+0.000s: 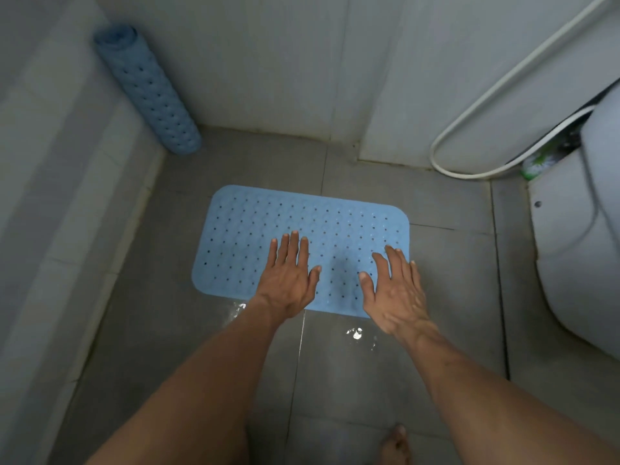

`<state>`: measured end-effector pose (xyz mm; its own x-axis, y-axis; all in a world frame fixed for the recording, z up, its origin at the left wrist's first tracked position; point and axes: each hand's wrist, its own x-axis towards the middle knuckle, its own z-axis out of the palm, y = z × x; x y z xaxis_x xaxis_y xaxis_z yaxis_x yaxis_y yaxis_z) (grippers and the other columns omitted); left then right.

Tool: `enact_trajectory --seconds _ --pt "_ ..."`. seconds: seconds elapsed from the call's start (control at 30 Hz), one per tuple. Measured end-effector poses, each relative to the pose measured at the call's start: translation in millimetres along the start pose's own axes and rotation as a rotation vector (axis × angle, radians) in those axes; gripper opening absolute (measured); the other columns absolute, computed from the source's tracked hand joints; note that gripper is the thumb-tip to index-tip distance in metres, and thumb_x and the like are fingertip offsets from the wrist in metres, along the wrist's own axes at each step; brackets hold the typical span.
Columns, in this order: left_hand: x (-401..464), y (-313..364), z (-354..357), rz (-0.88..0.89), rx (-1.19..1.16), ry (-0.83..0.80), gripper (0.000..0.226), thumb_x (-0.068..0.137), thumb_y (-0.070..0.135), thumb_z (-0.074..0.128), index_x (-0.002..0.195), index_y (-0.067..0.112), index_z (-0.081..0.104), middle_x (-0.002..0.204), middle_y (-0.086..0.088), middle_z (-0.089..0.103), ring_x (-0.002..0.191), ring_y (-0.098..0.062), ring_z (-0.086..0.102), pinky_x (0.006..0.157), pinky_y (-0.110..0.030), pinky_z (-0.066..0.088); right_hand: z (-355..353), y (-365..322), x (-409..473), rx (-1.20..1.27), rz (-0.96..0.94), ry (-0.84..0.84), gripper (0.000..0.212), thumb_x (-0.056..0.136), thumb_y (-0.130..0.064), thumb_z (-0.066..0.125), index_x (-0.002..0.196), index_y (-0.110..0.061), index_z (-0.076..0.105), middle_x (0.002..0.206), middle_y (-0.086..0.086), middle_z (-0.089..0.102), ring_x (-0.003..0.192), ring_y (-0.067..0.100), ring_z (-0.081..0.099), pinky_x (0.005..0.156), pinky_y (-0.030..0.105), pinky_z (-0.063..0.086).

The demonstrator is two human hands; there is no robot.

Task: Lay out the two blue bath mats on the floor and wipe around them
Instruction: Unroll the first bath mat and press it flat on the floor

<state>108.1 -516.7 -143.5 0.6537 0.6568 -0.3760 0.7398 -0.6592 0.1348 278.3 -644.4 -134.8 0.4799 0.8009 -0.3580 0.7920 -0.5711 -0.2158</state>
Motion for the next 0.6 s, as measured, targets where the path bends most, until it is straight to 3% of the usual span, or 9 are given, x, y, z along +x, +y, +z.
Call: enact_trajectory --seconds 0.13,0.2,0.37,0.6 --pt "-40.7 -20.8 -59.5 0.007 0.017 0.004 0.083 0.088 0.053 -0.015 0.155 0.004 -0.005 0.163 -0.019 -0.007 0.151 -0.033 -0.008 0.122 -0.047 -0.008 -52.4 -40.8 -28.5 -0.009 -0.019 0.0 0.064 0.103 -0.05 0.02 0.156 -0.015 0.028 0.167 0.006 0.012 0.156 0.022 0.004 0.127 0.041 -0.001" --pt "-56.4 -33.7 -85.4 0.01 0.012 0.007 0.087 0.085 0.054 -0.017 0.155 0.004 -0.004 0.163 -0.02 -0.005 0.151 -0.033 -0.007 0.123 -0.047 -0.008 -73.6 -61.7 -38.1 -0.015 -0.038 -0.005 0.061 0.104 -0.048 0.023 0.155 -0.016 0.029 0.167 0.007 0.013 0.156 0.023 0.005 0.127 0.041 0.0" --pt "-87.7 -79.6 -149.1 -0.013 0.029 0.038 0.068 0.103 0.045 0.012 0.155 0.003 0.001 0.163 -0.021 0.002 0.151 -0.035 0.001 0.123 -0.047 -0.004 -123.7 -128.1 -49.1 0.001 -0.083 0.025 0.066 0.101 -0.052 0.018 0.152 -0.015 0.035 0.164 0.01 0.021 0.153 0.027 0.015 0.126 0.042 0.009" --pt "-101.1 -161.2 -185.3 -0.033 0.061 0.09 0.066 0.103 0.04 0.017 0.154 -0.001 0.01 0.159 -0.025 0.016 0.148 -0.04 0.017 0.123 -0.05 0.005 -149.0 -221.0 -32.0 0.008 -0.14 0.0 0.058 0.105 -0.049 0.025 0.152 -0.017 0.035 0.161 0.007 0.027 0.149 0.024 0.021 0.123 0.04 0.016"
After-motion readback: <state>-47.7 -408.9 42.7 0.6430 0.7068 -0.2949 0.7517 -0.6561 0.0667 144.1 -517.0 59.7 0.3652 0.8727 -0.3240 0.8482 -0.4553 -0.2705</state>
